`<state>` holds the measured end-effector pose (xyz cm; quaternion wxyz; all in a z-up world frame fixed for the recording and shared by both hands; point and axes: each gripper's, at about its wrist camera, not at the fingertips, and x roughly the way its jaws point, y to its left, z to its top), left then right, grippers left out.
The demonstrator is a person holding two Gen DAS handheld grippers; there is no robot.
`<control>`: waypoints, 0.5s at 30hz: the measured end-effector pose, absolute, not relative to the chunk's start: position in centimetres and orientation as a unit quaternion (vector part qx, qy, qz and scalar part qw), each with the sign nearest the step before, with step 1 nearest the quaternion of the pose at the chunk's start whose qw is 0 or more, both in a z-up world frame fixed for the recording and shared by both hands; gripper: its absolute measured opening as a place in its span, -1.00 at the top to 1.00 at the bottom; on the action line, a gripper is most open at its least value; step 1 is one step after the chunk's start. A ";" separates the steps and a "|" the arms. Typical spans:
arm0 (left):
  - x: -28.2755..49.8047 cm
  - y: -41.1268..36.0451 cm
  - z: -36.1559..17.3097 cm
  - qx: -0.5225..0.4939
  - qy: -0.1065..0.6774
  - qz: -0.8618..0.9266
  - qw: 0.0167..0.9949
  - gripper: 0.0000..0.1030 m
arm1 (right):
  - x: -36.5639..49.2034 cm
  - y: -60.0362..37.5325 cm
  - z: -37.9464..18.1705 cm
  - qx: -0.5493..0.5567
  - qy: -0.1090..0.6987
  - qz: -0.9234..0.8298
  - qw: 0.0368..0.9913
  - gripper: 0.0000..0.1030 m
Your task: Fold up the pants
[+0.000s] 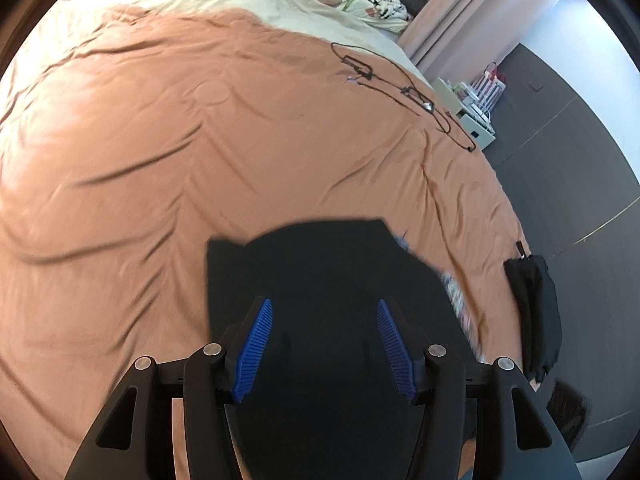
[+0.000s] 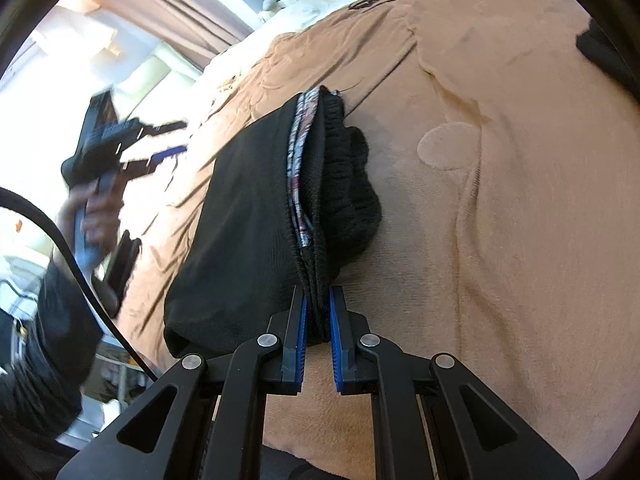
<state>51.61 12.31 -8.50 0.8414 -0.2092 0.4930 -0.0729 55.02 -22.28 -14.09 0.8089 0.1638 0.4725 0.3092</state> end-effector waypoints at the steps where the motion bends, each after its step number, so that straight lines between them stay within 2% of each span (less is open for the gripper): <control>1: 50.7 12.5 -8.7 -0.208 0.495 -0.072 0.841 -0.11 | 55.0 -22.5 -14.1 0.166 0.474 0.309 0.808 0.86; 9: 44.1 14.2 -10.7 -0.222 0.511 -0.055 0.829 -0.11 | 54.4 -21.4 -12.6 0.113 0.466 0.296 0.826 0.83; 15: 40.6 14.1 -12.3 -0.243 0.517 -0.052 0.819 -0.11 | 54.4 -20.9 -13.0 0.125 0.480 0.300 0.815 0.83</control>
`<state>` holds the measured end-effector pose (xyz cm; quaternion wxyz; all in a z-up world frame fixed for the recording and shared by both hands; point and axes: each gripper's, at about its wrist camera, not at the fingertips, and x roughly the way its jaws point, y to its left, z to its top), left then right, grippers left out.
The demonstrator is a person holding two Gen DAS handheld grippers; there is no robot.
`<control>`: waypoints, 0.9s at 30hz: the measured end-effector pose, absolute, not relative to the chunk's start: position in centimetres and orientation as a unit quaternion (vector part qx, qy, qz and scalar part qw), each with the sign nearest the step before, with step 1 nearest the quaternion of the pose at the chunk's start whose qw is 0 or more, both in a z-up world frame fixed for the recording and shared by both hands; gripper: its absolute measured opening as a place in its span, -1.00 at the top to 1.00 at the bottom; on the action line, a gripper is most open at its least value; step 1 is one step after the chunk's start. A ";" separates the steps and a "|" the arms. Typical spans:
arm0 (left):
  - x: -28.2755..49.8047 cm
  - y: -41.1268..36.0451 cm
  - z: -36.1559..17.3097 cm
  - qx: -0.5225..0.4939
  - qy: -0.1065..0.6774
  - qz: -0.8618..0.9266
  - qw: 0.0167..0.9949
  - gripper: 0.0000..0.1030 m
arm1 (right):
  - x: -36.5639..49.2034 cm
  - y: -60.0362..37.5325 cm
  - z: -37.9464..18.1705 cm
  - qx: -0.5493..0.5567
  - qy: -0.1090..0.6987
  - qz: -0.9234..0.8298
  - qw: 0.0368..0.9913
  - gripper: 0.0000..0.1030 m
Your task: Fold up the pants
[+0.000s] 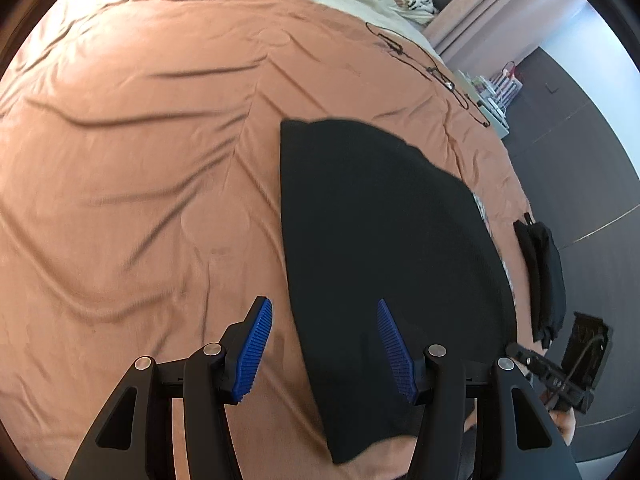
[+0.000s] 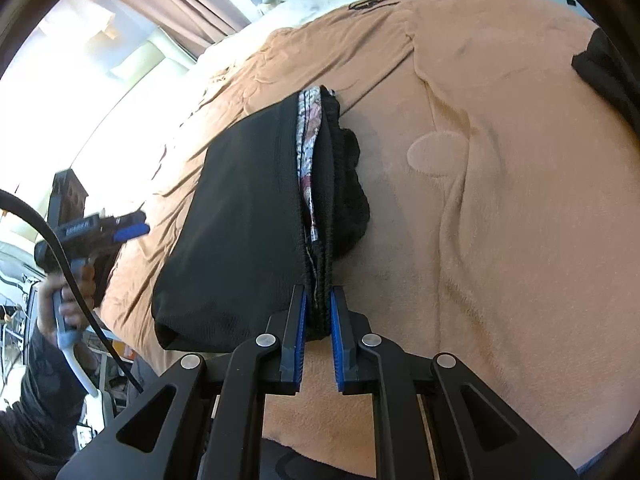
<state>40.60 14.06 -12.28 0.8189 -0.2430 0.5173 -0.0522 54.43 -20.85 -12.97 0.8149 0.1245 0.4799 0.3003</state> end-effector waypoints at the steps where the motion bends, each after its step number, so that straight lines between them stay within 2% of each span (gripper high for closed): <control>1: 40.1 13.9 -12.6 -0.248 0.519 -0.054 0.816 -0.11 | 54.6 -20.9 -13.1 0.131 0.483 0.301 0.812 0.79; 7: 37.8 12.2 -14.9 -0.268 0.534 -0.065 0.800 -0.11 | 55.2 -21.5 -13.8 0.151 0.492 0.302 0.803 0.40; 12: 36.6 11.0 -16.0 -0.275 0.543 -0.065 0.790 -0.11 | 55.5 -21.4 -14.2 0.153 0.492 0.297 0.804 0.37; 13: 36.4 10.8 -16.2 -0.278 0.544 -0.066 0.789 -0.11 | 55.6 -21.3 -14.3 0.153 0.493 0.298 0.803 0.38; 15: 36.0 10.5 -16.5 -0.285 0.545 -0.068 0.785 -0.11 | 55.4 -21.1 -14.3 0.150 0.492 0.304 0.802 0.80; 17: 35.6 10.2 -17.0 -0.293 0.550 -0.070 0.779 -0.11 | 55.0 -20.6 -14.2 0.147 0.491 0.307 0.802 0.86; 19: 35.3 9.7 -17.9 -0.298 0.558 -0.076 0.771 0.08 | 54.3 -20.4 -13.9 0.150 0.484 0.316 0.802 0.87; 20: 35.2 9.6 -18.2 -0.298 0.561 -0.075 0.769 0.41 | 54.0 -20.3 -13.8 0.152 0.482 0.319 0.802 0.87; 23: 35.0 9.8 -18.1 -0.291 0.557 -0.067 0.775 0.77 | 53.1 -20.0 -13.7 0.154 0.479 0.323 0.802 0.87; 27: 34.4 10.3 -16.8 -0.280 0.548 -0.064 0.785 0.82 | 52.4 -19.8 -14.0 0.150 0.482 0.321 0.801 0.87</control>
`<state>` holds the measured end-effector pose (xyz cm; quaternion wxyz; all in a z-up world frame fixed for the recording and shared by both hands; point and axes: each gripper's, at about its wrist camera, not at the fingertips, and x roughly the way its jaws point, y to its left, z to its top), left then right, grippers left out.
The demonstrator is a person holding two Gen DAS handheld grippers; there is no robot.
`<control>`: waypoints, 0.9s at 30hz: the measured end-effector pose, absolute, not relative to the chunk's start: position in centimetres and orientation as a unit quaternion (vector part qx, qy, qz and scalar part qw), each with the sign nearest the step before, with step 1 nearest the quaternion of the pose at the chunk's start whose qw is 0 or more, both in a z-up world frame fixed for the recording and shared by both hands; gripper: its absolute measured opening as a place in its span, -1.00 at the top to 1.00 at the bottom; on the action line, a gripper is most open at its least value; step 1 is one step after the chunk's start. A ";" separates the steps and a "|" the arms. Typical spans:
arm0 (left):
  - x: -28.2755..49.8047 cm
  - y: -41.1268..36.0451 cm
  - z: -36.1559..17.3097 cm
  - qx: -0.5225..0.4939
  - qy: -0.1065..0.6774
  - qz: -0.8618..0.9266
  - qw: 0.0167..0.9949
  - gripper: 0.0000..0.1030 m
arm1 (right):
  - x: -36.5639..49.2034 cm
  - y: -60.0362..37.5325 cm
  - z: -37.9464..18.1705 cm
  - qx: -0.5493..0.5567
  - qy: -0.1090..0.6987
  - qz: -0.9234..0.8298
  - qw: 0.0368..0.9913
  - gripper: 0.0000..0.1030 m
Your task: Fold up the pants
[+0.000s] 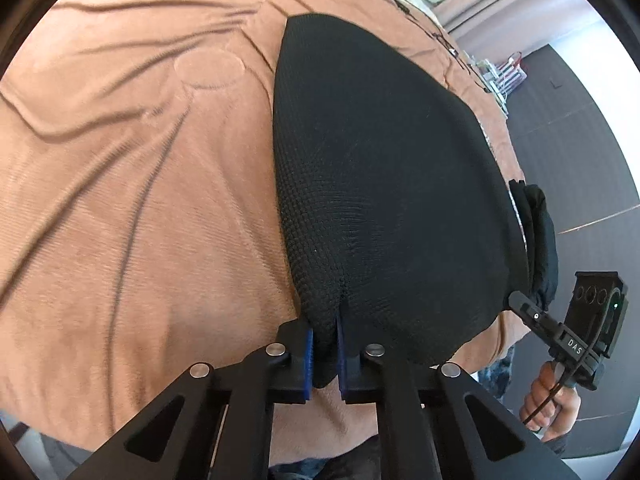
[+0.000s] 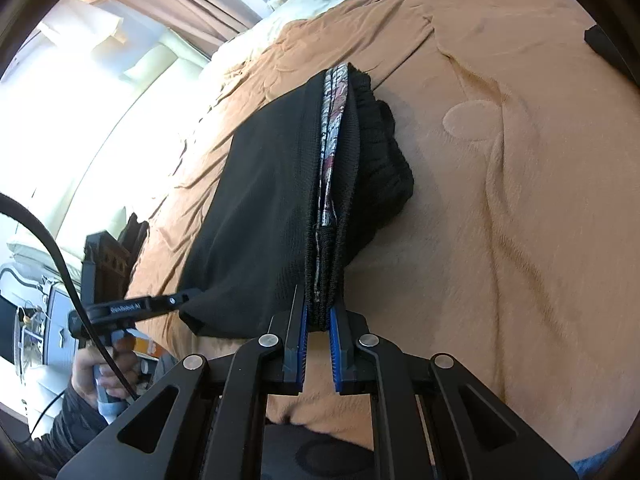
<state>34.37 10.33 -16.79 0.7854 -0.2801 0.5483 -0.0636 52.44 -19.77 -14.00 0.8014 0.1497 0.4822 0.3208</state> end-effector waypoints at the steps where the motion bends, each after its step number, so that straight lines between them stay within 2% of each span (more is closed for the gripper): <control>1: 34.2 10.5 -16.5 -0.277 0.546 -0.063 0.788 0.82 | 52.4 -19.8 -14.0 0.152 0.483 0.322 0.800 0.88; 5: 33.6 10.7 -15.9 -0.278 0.542 -0.077 0.789 0.81 | 52.1 -20.0 -13.8 0.151 0.479 0.323 0.802 0.88; 10: 33.4 9.3 -16.2 -0.257 0.558 -0.078 0.785 0.69 | 53.2 -21.7 -14.4 0.159 0.486 0.306 0.803 0.88; 12: 33.4 9.5 -16.2 -0.258 0.556 -0.078 0.786 0.43 | 53.5 -22.1 -15.1 0.158 0.495 0.298 0.801 0.88; 15: 33.2 9.9 -15.9 -0.253 0.551 -0.070 0.792 0.25 | 53.6 -21.7 -15.3 0.142 0.507 0.293 0.798 0.87; 16: 33.2 10.1 -15.7 -0.252 0.550 -0.067 0.794 0.21 | 53.4 -21.7 -14.9 0.136 0.505 0.293 0.800 0.82; 18: 33.2 10.6 -15.4 -0.251 0.544 -0.062 0.798 -0.05 | 53.4 -21.5 -13.9 0.119 0.499 0.290 0.808 0.73; 19: 33.2 10.8 -15.2 -0.250 0.541 -0.059 0.801 -0.10 | 53.5 -21.5 -13.2 0.110 0.491 0.289 0.815 0.66; 21: 33.3 11.2 -14.9 -0.245 0.536 -0.055 0.806 -0.16 | 53.7 -21.6 -11.8 0.109 0.473 0.295 0.823 0.45; 23: 33.5 11.3 -14.7 -0.244 0.533 -0.051 0.809 -0.17 | 54.1 -21.7 -10.7 0.112 0.459 0.299 0.829 0.11; 27: 33.9 11.9 -14.6 -0.253 0.527 -0.046 0.810 -0.17 | 55.8 -21.1 -8.9 0.107 0.445 0.302 0.837 0.09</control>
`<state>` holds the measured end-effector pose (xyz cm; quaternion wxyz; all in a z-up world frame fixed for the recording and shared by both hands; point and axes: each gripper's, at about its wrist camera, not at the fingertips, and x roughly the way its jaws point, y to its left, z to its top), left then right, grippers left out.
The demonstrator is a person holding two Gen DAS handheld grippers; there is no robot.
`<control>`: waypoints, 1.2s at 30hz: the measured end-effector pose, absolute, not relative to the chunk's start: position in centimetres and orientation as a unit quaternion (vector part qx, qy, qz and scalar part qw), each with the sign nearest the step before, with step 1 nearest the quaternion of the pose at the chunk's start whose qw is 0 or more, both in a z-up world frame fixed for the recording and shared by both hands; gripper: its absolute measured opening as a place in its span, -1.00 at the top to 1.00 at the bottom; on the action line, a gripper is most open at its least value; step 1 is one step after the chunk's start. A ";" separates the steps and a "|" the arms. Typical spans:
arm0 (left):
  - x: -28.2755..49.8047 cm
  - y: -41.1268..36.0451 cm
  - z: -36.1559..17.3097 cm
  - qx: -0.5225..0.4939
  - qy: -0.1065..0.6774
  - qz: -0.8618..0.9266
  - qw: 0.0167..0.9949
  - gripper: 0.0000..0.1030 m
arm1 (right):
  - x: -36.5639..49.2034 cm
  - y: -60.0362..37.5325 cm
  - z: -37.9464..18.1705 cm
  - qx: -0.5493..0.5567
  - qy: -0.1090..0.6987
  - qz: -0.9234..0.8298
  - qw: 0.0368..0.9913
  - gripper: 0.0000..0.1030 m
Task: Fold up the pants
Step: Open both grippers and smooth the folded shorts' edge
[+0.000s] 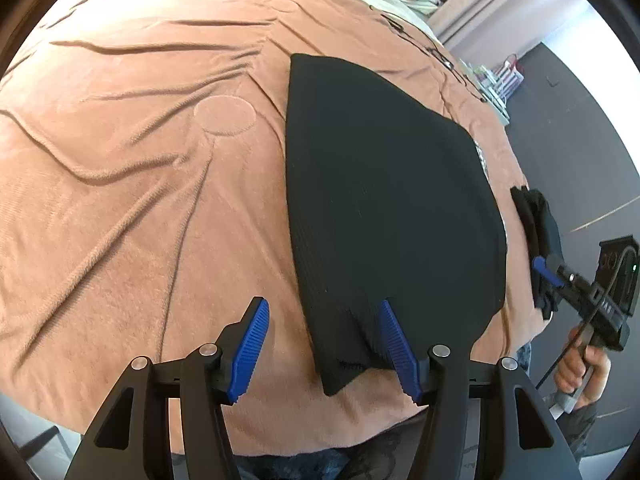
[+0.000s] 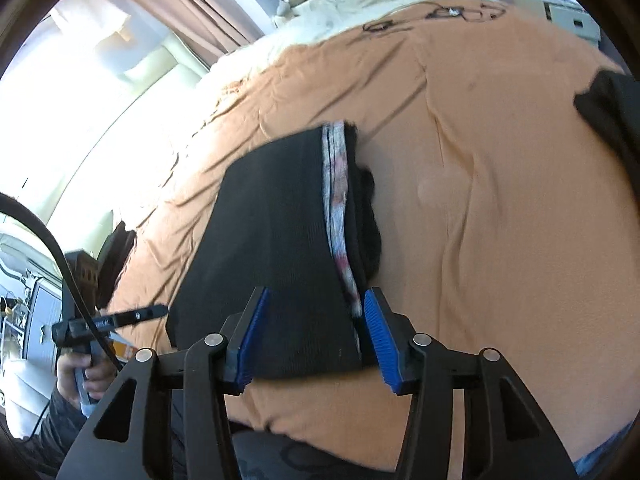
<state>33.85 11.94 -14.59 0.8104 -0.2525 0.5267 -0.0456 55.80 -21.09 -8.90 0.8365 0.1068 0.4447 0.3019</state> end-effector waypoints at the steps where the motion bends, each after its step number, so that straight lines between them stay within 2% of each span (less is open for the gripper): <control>1: 33.9 12.1 -14.6 -0.253 0.525 -0.044 0.811 -0.17 | 56.3 -20.9 -8.6 0.106 0.444 0.303 0.837 0.08; 8: 35.2 13.0 -14.3 -0.261 0.516 -0.035 0.815 -0.17 | 60.3 -18.2 -7.7 0.100 0.447 0.314 0.832 0.09; 23: 37.9 14.1 -14.5 -0.280 0.509 -0.019 0.814 -0.17 | 69.6 -12.4 -9.2 0.097 0.477 0.331 0.809 0.09; 36: 39.2 14.7 -15.2 -0.290 0.508 -0.005 0.811 -0.17 | 72.7 -9.9 -10.2 0.073 0.499 0.311 0.806 0.09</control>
